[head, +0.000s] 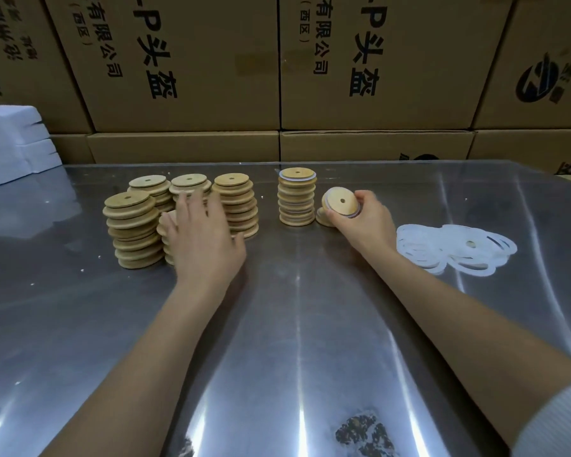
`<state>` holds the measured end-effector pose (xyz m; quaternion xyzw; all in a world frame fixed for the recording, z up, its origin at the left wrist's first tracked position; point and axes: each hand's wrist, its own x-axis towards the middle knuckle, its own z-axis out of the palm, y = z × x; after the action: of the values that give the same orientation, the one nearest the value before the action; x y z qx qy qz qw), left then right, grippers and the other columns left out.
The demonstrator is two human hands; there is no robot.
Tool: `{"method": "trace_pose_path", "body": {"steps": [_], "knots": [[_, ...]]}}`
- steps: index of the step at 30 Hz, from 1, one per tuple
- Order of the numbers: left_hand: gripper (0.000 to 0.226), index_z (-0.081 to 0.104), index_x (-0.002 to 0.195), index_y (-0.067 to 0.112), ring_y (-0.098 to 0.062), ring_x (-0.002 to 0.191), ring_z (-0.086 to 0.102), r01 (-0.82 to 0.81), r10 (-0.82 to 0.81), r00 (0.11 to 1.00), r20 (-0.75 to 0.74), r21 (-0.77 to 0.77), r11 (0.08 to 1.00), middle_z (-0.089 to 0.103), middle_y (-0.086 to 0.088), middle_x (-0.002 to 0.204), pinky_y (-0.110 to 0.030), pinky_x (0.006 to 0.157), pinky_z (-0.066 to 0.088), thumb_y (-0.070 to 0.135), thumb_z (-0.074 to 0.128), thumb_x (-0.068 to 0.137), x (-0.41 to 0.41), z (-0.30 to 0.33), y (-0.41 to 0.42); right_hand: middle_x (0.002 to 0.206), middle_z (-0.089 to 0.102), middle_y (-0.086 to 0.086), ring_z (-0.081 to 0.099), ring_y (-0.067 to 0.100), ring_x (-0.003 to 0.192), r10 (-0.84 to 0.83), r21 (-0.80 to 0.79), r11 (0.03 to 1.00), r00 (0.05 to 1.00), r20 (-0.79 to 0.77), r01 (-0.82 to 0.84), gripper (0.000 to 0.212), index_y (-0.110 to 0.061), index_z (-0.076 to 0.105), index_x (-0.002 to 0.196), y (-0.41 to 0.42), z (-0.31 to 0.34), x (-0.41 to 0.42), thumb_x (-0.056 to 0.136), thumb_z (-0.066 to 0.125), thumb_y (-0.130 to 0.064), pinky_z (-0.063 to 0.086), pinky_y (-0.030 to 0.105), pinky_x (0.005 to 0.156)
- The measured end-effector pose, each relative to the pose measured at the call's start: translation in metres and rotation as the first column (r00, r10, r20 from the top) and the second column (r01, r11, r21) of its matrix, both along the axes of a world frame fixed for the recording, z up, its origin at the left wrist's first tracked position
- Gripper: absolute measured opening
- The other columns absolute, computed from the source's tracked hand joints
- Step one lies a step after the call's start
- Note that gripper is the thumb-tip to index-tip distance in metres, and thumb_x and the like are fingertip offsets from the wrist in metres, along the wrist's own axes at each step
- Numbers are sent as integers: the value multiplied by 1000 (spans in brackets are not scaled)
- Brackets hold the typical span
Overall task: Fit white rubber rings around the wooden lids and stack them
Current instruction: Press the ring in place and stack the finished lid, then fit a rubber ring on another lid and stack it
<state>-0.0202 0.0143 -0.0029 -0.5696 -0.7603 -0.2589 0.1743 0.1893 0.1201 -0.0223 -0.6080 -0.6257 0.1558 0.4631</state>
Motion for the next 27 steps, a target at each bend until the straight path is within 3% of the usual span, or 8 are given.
{"method": "trace_pose_path", "body": {"steps": [5,12,17,21,24,27], "knots": [[78,22,147,6,-32,145,11,-100,105,994,27,-132,986,21,-15,155,-54,115,11,41,60,88,-8,-4,0,121,61,4,49,27,118,-12,-28,999,991,134,16,61,-14,54,124,9,0,-1,79,66,-53,43,37,84],[67,30,143,7,-33,144,15,-102,105,994,13,-158,982,27,-13,153,-53,115,13,33,60,89,-8,-4,0,143,47,2,41,27,132,73,-167,985,974,214,-37,69,-21,39,143,13,0,1,86,56,-56,39,41,102],[65,31,142,9,-39,142,14,-129,141,988,64,-166,978,25,-14,153,-54,115,15,33,61,89,-12,-3,-1,144,46,2,39,27,132,82,-176,984,968,237,-40,69,-23,38,144,13,0,1,86,55,-57,39,42,102],[50,41,132,9,-41,140,19,-122,134,989,60,-174,977,33,-13,148,-54,113,19,28,59,90,-11,-2,-1,145,45,2,39,27,133,84,-176,984,964,253,-39,72,-23,37,144,15,-1,2,85,55,-59,40,43,103],[32,51,120,8,-39,125,37,-100,104,994,36,-102,990,48,-15,132,-48,99,36,14,58,89,-13,-1,-2,148,42,3,38,26,135,77,-178,983,969,235,-35,78,-19,33,146,14,-2,2,84,57,-59,40,44,104],[39,53,123,8,-38,114,45,-35,35,997,66,-8,999,52,-16,124,-43,83,41,-3,53,86,-13,0,-4,147,41,4,38,26,134,30,-137,991,976,218,0,77,-14,32,146,10,-2,1,86,58,-55,39,42,101]]}}
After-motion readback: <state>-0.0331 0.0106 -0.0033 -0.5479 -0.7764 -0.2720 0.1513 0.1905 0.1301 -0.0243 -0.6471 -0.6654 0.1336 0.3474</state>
